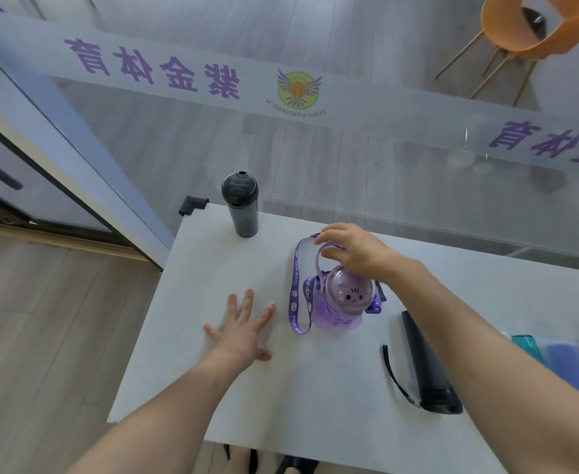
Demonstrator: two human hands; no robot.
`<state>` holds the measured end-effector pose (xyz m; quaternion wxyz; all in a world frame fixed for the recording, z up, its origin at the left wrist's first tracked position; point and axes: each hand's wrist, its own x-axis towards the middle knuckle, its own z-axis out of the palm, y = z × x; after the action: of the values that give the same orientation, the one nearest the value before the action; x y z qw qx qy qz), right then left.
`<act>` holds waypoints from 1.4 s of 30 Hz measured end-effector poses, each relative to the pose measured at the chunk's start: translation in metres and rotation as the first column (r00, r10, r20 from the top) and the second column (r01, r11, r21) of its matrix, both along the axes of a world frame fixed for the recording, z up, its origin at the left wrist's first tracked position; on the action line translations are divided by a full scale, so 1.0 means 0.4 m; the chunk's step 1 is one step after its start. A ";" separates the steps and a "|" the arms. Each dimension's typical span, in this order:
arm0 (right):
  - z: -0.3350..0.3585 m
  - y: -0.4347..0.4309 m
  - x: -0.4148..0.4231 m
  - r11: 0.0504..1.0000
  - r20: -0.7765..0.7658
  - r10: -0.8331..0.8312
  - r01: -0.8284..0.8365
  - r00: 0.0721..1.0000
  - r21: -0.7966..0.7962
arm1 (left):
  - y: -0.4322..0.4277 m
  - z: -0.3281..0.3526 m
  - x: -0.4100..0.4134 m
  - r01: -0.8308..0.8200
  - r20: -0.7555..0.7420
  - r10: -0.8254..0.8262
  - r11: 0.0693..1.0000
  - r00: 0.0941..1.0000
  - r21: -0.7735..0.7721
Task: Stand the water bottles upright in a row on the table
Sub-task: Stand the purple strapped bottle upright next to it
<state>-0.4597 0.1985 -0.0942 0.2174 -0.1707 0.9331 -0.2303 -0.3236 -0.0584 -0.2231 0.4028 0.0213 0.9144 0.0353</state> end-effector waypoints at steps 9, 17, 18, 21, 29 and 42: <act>-0.041 0.045 0.266 0.992 -0.192 -0.091 0.106 0.977 0.068 | 0.003 0.011 0.001 0.002 0.004 -0.002 1.000 1.000 0.010; -0.087 -0.008 0.288 0.952 -0.283 -0.306 0.297 0.909 -0.077 | 0.005 0.018 0.004 -0.012 -0.009 0.012 1.000 1.000 0.023; -0.089 -0.010 0.290 0.948 -0.279 -0.320 0.303 0.906 -0.102 | 0.004 0.019 0.005 -0.011 -0.014 0.011 1.000 1.000 0.021; -0.099 0.009 0.306 0.947 -0.301 -0.320 0.290 0.898 -0.140 | 0.004 0.022 0.006 -0.016 -0.035 0.017 1.000 0.999 0.021; -0.115 0.048 0.333 0.984 -0.375 -0.174 0.169 0.911 -0.047 | 0.010 0.034 -0.022 -0.139 -0.022 0.139 0.990 0.990 0.006; -0.154 -0.044 0.153 0.975 -0.398 -0.222 0.206 0.890 -0.084 | 0.007 0.031 -0.031 -0.133 0.013 0.132 0.991 0.991 0.024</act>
<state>-0.3987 0.1811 -0.1557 -0.0106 -0.1153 0.9660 -0.2310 -0.3358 -0.0556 -0.2108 0.4046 -0.0347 0.9109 0.0733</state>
